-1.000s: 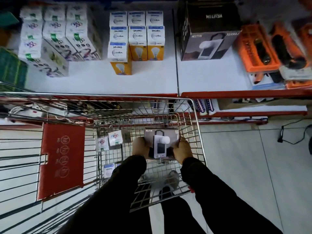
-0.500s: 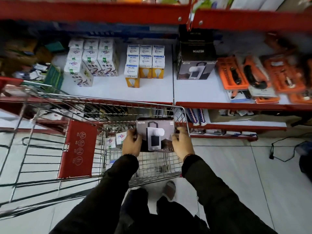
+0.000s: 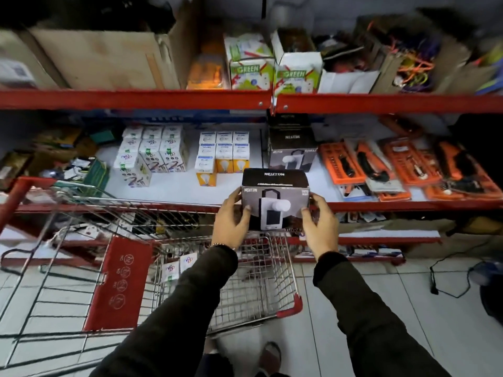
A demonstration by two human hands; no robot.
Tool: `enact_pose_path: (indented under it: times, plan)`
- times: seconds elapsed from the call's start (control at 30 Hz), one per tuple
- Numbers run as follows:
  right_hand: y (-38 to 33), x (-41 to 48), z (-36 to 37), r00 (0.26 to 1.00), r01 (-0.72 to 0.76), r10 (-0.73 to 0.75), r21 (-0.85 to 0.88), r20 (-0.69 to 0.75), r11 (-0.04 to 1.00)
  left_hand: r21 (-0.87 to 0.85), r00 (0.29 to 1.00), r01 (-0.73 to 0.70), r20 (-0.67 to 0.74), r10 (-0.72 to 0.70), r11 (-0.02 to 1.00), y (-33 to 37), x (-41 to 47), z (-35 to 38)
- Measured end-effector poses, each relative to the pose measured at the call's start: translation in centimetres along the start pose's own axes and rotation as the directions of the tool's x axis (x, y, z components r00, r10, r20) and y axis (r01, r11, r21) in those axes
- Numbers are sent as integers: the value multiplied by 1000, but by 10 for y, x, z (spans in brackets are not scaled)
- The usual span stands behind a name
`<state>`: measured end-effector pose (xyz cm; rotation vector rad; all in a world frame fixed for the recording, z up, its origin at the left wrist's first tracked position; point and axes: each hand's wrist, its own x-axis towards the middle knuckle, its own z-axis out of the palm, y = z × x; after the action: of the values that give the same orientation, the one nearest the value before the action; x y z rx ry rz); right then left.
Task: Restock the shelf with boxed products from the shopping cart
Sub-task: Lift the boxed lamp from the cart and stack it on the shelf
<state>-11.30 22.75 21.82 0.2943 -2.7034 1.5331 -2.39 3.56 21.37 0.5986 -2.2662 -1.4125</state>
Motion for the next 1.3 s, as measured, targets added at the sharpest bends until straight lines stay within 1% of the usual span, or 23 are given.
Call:
enact_pose_path:
  times: [0.1, 0.27, 0.37, 0.47, 0.57, 0.63, 0.7, 0.87, 1.0, 1.07, 1.1, 1.2, 1.23, 1.3]
  plan:
    - [4, 26, -15, 999, -36, 36, -14, -13, 999, 42, 998, -8, 68, 6, 999, 16, 27, 20]
    - [20, 69, -23, 991, -137, 137, 7, 10, 991, -10, 975, 111, 195, -107, 994, 26, 61, 52]
    - [29, 93, -19, 982, -180, 178, 24, 54, 983, -7, 954, 177, 245, -170, 984, 21, 80, 75]
    - [43, 114, -12, 970, -223, 220, 19, 102, 975, 5, 940, 221, 264, -215, 975, 13, 97, 95]
    - [54, 125, -4, 945, -275, 267, 19, 188, 961, 40, 934, 239, 262, -241, 970, 5, 106, 108]
    - [60, 130, 0, 931, -290, 272, 42, 243, 956, 66, 931, 241, 265, -250, 968, -1, 110, 114]
    - [64, 132, 1, 919, -307, 277, 72, 279, 949, 50, 924, 260, 277, -264, 964, -5, 109, 117]
    - [74, 134, 2, 902, -333, 293, 82, 318, 939, -29, 919, 298, 277, -279, 954, -10, 103, 121]
    - [77, 133, 2, 887, -332, 302, 27, 349, 943, -21, 905, 323, 300, -302, 946, -7, 98, 119]
    - [77, 130, 3, 892, -346, 331, -6, 307, 938, 12, 911, 327, 263, -318, 945, -6, 93, 114]
    - [76, 127, 4, 902, -351, 346, -26, 257, 936, 21, 923, 314, 225, -311, 949, -6, 90, 110]
    - [71, 107, 7, 935, -347, 349, -48, 64, 937, -14, 968, 237, 93, -235, 971, -6, 74, 94]
    - [67, 97, 9, 941, -337, 339, -51, 20, 940, -28, 974, 219, 66, -217, 975, -7, 66, 87]
    - [58, 74, 16, 949, -314, 314, -50, -23, 948, -35, 982, 186, 37, -185, 982, -12, 50, 73]
